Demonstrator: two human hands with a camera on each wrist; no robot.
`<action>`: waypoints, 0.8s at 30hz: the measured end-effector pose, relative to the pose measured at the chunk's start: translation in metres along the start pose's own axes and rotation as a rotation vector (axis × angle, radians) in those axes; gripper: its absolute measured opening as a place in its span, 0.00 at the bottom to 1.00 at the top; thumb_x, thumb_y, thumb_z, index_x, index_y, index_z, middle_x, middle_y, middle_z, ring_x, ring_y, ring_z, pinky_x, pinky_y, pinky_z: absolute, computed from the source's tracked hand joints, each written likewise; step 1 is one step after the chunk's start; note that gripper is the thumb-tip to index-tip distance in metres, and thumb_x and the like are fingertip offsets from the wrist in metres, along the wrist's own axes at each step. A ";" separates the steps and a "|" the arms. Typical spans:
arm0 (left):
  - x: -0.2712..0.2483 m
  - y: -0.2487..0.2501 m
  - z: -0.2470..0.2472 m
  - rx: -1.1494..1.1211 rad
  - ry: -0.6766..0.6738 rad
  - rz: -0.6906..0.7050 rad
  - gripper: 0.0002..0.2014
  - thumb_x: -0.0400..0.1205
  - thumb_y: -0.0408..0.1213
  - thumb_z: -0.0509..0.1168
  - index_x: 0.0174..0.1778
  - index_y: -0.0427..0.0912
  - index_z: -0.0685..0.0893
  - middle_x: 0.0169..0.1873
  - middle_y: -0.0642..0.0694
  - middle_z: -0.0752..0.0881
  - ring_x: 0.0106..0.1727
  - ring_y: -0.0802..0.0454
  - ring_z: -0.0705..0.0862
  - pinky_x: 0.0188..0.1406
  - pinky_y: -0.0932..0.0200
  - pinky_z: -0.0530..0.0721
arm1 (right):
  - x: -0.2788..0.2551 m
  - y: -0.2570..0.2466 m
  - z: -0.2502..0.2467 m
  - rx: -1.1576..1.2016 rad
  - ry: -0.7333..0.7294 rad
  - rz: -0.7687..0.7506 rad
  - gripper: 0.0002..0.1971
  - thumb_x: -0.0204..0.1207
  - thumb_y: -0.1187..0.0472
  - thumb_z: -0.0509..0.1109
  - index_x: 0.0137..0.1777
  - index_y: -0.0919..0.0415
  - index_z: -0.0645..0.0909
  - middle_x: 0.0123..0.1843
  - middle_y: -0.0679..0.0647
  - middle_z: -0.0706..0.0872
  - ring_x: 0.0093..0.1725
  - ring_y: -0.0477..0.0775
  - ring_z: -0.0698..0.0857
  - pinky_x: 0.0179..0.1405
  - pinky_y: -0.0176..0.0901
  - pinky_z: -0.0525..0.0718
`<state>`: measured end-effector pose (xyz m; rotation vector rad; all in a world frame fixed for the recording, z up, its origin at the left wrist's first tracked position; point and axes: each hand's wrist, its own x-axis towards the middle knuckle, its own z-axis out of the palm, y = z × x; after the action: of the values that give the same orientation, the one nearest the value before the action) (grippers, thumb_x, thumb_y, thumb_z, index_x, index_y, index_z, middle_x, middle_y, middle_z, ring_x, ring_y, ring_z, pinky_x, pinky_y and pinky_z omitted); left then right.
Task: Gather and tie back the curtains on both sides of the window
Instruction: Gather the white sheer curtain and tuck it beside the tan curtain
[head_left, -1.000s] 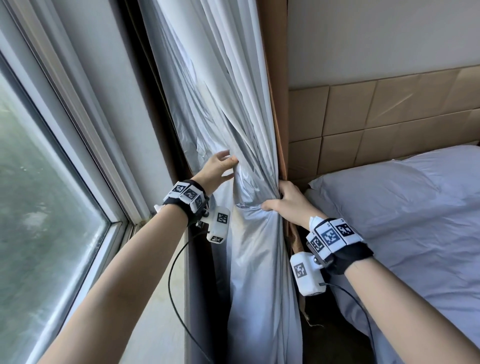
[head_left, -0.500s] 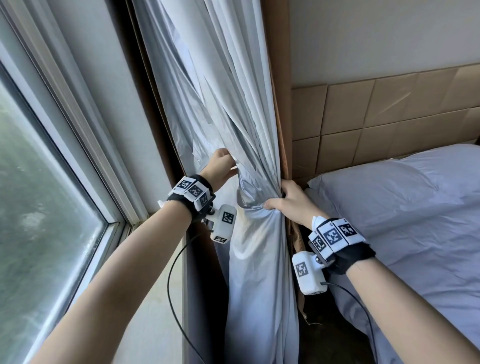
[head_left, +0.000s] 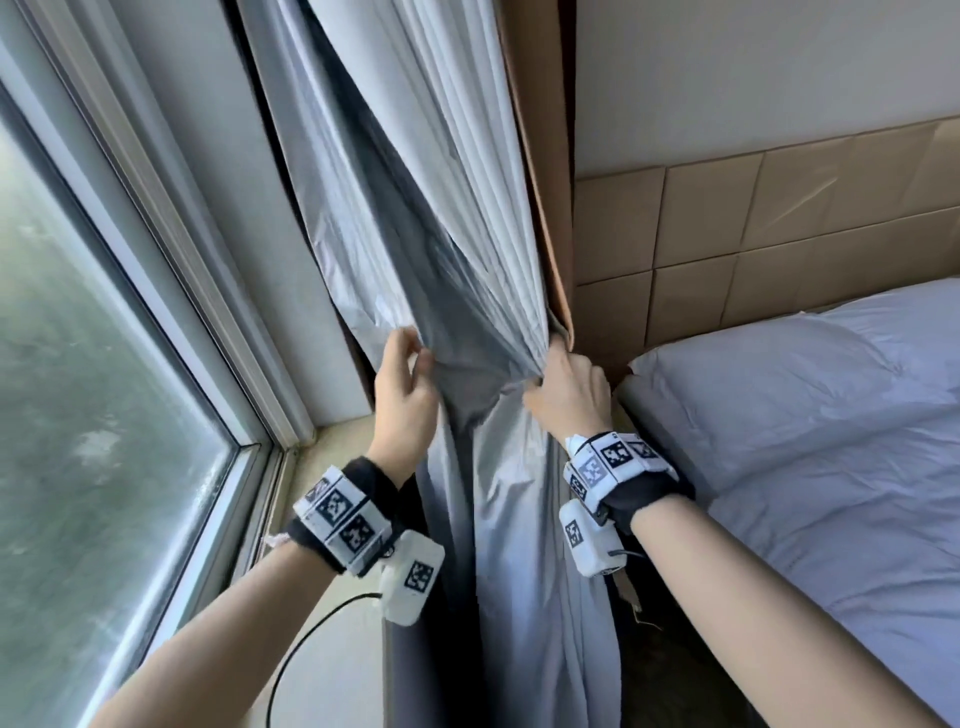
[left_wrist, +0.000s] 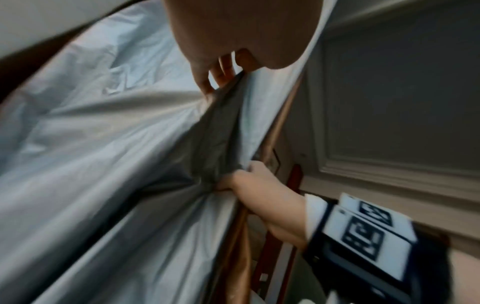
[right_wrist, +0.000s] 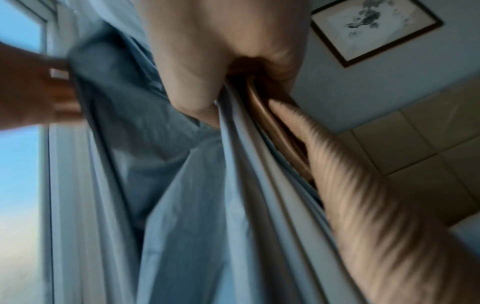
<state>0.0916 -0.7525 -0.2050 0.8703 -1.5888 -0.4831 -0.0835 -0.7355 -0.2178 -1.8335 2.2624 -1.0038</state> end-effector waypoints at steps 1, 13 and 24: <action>-0.003 0.009 0.003 0.011 -0.036 0.051 0.07 0.84 0.26 0.54 0.43 0.41 0.68 0.33 0.55 0.68 0.34 0.62 0.67 0.38 0.65 0.68 | -0.001 -0.005 0.003 -0.026 -0.005 -0.016 0.27 0.75 0.60 0.67 0.73 0.64 0.68 0.56 0.70 0.86 0.55 0.74 0.84 0.47 0.53 0.81; -0.007 0.001 0.041 0.218 -0.427 -0.250 0.13 0.84 0.46 0.63 0.55 0.39 0.75 0.45 0.46 0.85 0.50 0.45 0.84 0.51 0.51 0.82 | -0.014 -0.015 0.003 0.034 -0.054 -0.022 0.23 0.77 0.56 0.65 0.70 0.62 0.69 0.55 0.69 0.86 0.56 0.74 0.84 0.50 0.56 0.80; -0.042 -0.038 0.042 0.464 -0.925 0.005 0.42 0.75 0.21 0.59 0.83 0.33 0.45 0.79 0.35 0.49 0.77 0.32 0.64 0.76 0.48 0.66 | 0.011 -0.028 -0.001 -0.001 -0.344 -0.048 0.40 0.67 0.28 0.65 0.69 0.59 0.73 0.62 0.59 0.85 0.61 0.65 0.84 0.58 0.55 0.82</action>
<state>0.0624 -0.7519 -0.2689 1.0546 -2.6218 -0.5612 -0.0637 -0.7471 -0.1987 -1.8959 2.0245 -0.6308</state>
